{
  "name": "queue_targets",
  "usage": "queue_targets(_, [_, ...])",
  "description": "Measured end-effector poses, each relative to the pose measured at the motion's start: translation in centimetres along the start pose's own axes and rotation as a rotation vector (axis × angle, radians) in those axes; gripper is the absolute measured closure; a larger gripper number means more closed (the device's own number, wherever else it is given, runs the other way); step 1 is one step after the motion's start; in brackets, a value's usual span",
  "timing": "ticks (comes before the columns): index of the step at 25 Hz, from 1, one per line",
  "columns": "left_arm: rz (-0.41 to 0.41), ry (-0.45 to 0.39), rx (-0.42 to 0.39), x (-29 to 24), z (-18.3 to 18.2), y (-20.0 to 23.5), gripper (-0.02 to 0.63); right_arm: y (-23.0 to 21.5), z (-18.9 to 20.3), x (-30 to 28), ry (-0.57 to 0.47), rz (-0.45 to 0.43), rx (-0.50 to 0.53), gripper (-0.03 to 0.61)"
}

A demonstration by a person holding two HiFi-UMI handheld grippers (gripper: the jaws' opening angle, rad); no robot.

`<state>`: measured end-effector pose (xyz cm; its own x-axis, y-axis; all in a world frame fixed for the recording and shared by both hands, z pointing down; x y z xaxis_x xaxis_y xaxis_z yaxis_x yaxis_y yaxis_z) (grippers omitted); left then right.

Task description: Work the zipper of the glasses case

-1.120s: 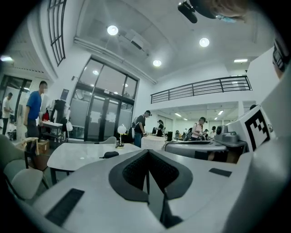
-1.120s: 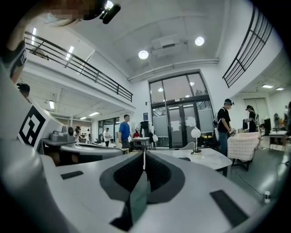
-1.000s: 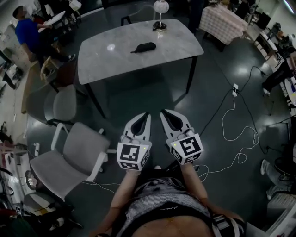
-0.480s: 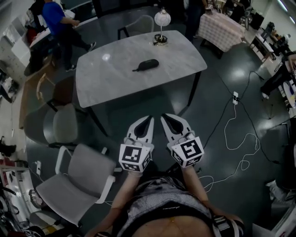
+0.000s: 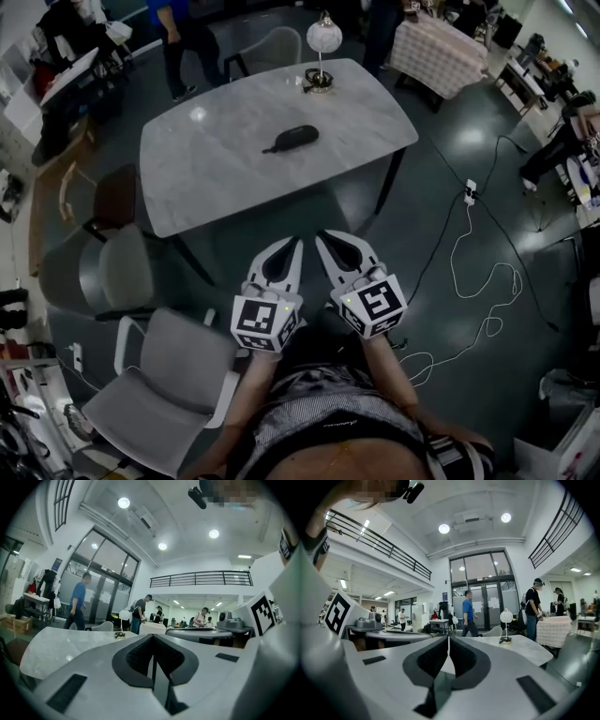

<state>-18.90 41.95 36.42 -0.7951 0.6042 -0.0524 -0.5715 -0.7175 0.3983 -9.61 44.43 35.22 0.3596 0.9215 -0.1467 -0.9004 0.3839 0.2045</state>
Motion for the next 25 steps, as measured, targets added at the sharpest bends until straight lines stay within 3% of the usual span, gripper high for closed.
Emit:
queue_targets(10, [-0.027,0.011,0.033,-4.6,-1.4,4.2,0.614,-3.3,0.5,-5.6,0.017,-0.045,-0.015,0.514])
queue_targets(25, [-0.127,0.013,0.041,-15.6,-4.9,8.6,0.614,-13.3,0.2,-14.5,0.015,-0.150,-0.012,0.514])
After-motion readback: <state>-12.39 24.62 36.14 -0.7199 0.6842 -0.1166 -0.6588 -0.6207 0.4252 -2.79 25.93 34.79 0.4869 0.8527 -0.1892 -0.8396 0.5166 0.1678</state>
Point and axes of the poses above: the fingertips, and each gripper's own axes: x backward along the fingers, y to its left, z out of its underside, the point moved 5 cm from there along x, backward along the fingers, and after that the axes turned 13 degrees about x, right-handed, at the moved point
